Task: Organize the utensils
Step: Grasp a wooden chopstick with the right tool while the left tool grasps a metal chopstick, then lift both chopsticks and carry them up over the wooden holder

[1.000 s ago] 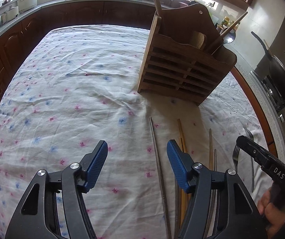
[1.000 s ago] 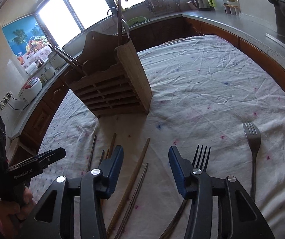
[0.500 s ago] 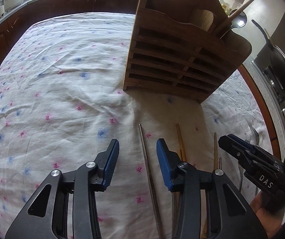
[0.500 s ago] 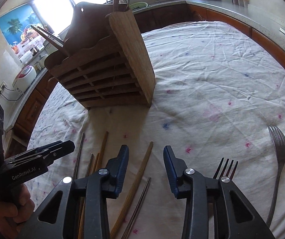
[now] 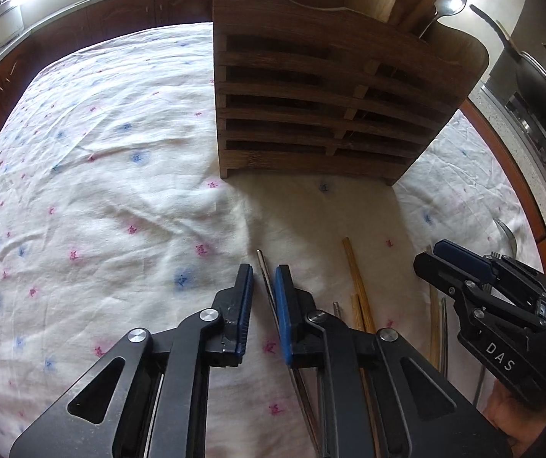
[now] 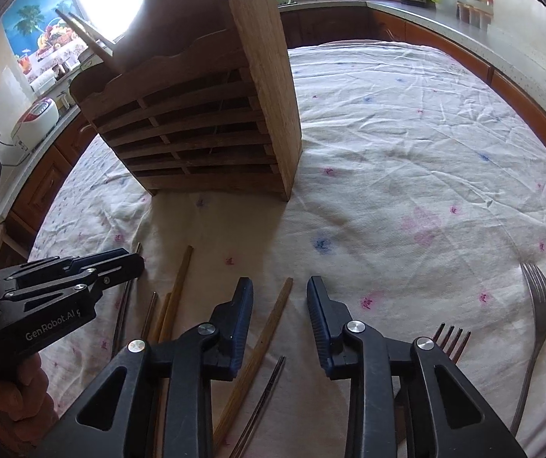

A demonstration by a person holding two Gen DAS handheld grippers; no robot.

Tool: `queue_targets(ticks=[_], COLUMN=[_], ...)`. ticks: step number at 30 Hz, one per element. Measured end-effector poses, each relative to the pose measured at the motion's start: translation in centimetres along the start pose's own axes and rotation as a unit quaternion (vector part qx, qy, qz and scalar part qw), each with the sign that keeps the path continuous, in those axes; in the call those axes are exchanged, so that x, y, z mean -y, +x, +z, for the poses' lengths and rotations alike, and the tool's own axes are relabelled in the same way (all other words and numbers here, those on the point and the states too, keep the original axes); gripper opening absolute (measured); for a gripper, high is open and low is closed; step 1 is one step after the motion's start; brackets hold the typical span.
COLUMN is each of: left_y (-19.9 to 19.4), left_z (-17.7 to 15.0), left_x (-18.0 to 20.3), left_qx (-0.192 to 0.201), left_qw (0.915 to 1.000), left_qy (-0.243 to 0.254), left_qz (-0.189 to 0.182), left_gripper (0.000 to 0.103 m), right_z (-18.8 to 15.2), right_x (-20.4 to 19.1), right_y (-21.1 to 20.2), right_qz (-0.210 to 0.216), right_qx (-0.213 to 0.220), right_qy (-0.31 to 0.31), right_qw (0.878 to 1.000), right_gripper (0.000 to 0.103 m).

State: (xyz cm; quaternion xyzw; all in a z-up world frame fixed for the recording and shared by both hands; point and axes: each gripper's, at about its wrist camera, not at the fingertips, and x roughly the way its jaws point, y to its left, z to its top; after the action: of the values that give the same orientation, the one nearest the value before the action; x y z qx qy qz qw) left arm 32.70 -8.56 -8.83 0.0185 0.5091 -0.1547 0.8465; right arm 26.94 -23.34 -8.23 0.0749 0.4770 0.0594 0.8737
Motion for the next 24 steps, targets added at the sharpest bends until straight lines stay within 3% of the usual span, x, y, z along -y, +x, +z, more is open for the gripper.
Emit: queue_targets(ticks=[3, 4, 6, 15, 24], left_y=[0.1, 0.1, 0.1, -2.8, -9.1], left_z=[0.0, 0.1, 0.1, -0.9, -2.4], left_x=[0.1, 0.2, 0.7, -1.8, -3.4], left_qx=[0.005, 0.007, 0.008, 0.019, 0.068], left_qw=[1.0, 0.9999, 0.9997, 0.9982, 0.9934], left_qy=[0.003, 0.007, 0.012, -0.042, -0.065], left_qz=[0.006, 0.012, 0.021, -0.037, -0.066], left_gripper=[0.006, 0.006, 0.005, 0.004, 0.004], right_z=[-0.3, -0.4, -0.3, 0.2, 0.4], right_x=[-1.0, -1.1, -1.3, -0.3, -0.8], right_y=[0.1, 0.1, 0.1, -2.3, -6.3], right_qz=[-0.032, -0.039, -0.039, 0.046, 0.08], right_qx=[0.005, 0.007, 0.008, 0.022, 0.052], right_qy=[-0.024, -0.028, -0.026, 0.022, 0.021], right_qw=[0.999, 0.999, 0.999, 0.998, 0.995], right_gripper=[0.02, 0.012, 0.01, 0.004, 0.004])
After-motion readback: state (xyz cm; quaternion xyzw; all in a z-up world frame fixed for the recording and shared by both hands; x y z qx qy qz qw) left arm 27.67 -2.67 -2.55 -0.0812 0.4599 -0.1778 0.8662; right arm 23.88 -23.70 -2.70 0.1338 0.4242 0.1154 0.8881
